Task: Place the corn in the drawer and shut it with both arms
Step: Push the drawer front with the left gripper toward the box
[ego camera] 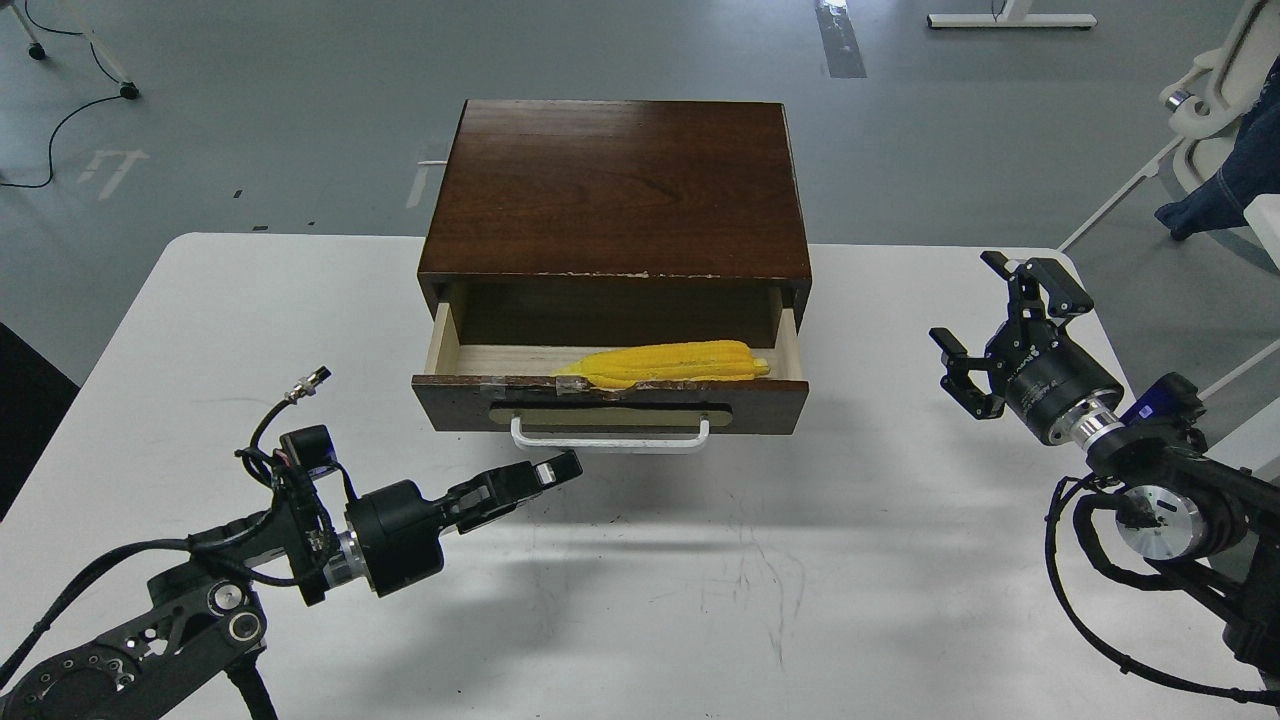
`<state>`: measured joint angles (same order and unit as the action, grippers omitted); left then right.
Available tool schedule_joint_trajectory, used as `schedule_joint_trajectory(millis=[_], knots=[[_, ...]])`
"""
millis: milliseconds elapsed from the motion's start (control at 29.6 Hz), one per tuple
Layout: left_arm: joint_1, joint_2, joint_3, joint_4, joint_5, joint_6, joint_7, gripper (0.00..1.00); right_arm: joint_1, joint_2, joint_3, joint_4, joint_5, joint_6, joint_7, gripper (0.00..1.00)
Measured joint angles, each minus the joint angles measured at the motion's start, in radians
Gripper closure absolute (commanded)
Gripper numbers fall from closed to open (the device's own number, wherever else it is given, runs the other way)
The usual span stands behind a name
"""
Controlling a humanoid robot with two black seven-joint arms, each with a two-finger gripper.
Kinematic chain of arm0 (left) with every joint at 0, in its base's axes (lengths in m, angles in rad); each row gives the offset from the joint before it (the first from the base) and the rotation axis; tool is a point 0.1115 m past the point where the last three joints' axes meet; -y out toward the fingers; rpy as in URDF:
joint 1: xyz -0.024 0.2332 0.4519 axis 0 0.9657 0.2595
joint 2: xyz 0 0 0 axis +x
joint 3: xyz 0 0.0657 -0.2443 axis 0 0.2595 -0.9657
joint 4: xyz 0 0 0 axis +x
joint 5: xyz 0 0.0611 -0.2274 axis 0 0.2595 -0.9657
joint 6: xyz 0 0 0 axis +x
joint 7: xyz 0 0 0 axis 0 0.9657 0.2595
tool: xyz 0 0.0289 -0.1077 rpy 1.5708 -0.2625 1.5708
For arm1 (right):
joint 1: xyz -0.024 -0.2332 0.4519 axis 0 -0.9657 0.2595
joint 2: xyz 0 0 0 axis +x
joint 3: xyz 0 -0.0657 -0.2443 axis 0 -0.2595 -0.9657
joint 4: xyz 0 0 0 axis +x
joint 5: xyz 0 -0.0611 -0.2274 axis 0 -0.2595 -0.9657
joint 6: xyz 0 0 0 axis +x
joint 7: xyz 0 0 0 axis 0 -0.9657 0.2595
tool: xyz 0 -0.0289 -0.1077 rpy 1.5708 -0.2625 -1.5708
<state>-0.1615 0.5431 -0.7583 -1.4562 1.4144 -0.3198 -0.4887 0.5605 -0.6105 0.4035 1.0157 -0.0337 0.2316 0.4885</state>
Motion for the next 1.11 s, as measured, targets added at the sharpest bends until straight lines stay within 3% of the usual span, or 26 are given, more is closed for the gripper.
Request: schedule_joint_trajectory(millis=[1113], knots=[[-0.075,-0.003,0.003,0.035,0.000,-0.007,0.000,1.00,-0.017,0.000,0.001,0.001,0.000,-0.001,0.000,0.00]])
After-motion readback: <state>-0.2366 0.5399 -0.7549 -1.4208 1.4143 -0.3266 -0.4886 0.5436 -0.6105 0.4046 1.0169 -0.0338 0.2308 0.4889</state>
